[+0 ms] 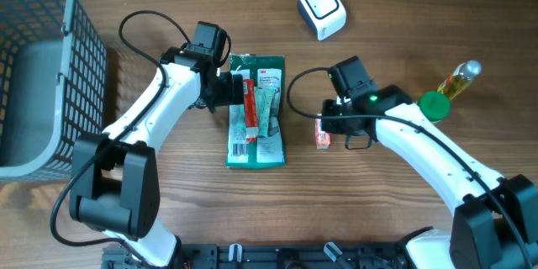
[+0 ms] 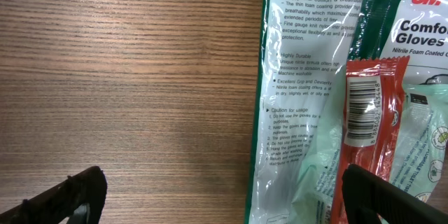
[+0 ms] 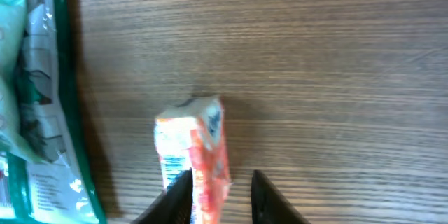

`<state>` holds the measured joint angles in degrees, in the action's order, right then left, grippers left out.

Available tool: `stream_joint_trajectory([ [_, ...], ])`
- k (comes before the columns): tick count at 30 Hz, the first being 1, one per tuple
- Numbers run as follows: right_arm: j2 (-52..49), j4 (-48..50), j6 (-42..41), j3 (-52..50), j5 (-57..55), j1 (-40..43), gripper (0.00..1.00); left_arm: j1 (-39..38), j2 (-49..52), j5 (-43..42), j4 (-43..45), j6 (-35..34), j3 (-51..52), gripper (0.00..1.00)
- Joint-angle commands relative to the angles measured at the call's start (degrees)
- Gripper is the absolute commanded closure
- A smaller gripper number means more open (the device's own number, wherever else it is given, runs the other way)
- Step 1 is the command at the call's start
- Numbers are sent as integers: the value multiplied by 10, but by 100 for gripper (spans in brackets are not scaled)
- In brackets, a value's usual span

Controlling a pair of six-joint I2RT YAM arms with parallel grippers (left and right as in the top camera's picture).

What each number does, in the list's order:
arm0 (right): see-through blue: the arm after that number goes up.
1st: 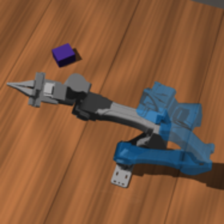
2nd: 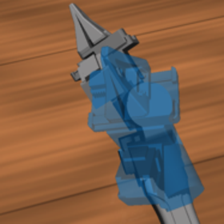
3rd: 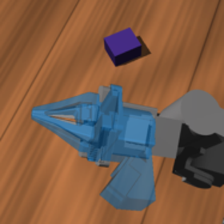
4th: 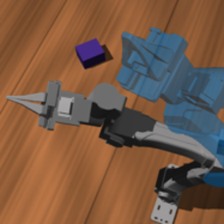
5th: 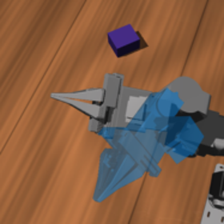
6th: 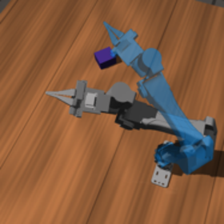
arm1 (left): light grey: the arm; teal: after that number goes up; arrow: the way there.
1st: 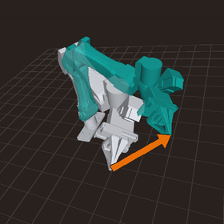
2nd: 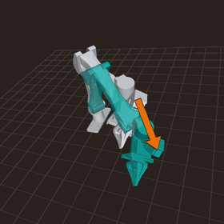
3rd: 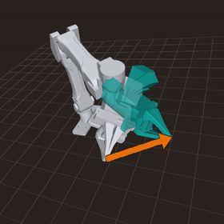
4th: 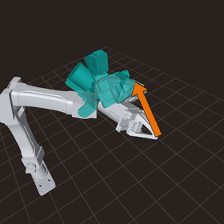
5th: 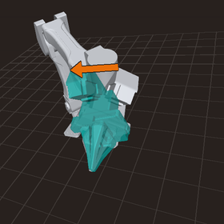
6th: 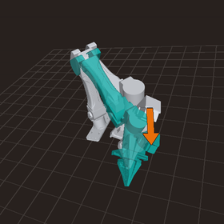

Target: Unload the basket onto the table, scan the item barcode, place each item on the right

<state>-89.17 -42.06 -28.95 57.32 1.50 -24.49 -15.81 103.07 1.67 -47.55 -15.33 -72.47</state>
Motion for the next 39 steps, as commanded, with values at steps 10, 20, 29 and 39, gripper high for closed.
stream_joint_trajectory([
  [10,4,15,-12,-35,52,11,96,-2,-9,3,0,-1,3,0],
  [20,4,22,-10,-35,88,11,89,-2,-9,3,0,-1,3,0],
  [29,4,18,-10,-35,16,11,87,-2,-9,3,0,-1,3,0],
  [39,4,18,-10,-35,10,11,96,-2,-9,3,0,-1,3,0],
])
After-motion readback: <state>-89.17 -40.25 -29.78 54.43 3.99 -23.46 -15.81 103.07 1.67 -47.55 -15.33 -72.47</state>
